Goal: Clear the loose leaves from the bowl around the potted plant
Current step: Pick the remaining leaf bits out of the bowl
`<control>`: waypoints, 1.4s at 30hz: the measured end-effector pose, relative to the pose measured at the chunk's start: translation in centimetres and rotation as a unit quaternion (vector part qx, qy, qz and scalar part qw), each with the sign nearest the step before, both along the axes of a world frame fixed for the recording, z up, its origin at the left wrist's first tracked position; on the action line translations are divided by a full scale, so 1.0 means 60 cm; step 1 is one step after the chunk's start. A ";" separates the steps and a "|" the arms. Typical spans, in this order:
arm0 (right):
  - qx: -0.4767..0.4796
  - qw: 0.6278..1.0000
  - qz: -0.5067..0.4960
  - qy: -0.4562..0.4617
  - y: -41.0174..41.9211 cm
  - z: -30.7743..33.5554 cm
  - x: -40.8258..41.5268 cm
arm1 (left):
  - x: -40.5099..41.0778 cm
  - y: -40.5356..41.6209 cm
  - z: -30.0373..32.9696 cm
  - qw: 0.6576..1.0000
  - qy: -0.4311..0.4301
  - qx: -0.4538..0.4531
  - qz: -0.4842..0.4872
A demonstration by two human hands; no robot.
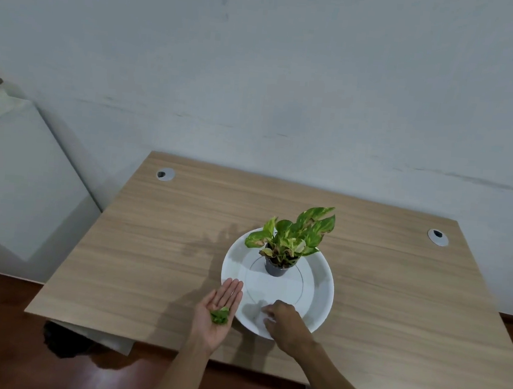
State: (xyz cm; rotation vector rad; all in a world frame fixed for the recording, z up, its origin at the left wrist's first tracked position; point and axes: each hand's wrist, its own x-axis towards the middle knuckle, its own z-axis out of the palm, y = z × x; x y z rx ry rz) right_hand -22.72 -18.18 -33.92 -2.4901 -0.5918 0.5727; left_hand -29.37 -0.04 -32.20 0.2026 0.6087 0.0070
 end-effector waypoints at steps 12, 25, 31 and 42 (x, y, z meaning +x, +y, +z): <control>0.125 0.988 -0.030 0.088 0.008 0.042 0.035 | 0.020 -0.012 -0.006 0.999 0.011 -0.041 0.010; 0.114 0.991 0.075 -0.013 0.078 0.101 0.023 | 0.042 -0.039 -0.034 0.998 0.043 -0.010 -0.034; 0.062 0.992 0.105 -0.034 0.049 0.086 0.015 | 0.046 -0.057 -0.045 0.996 0.040 0.025 -0.073; 0.134 0.990 -0.041 -0.025 -0.028 0.074 0.030 | 0.062 -0.105 -0.045 0.993 0.086 0.013 -0.081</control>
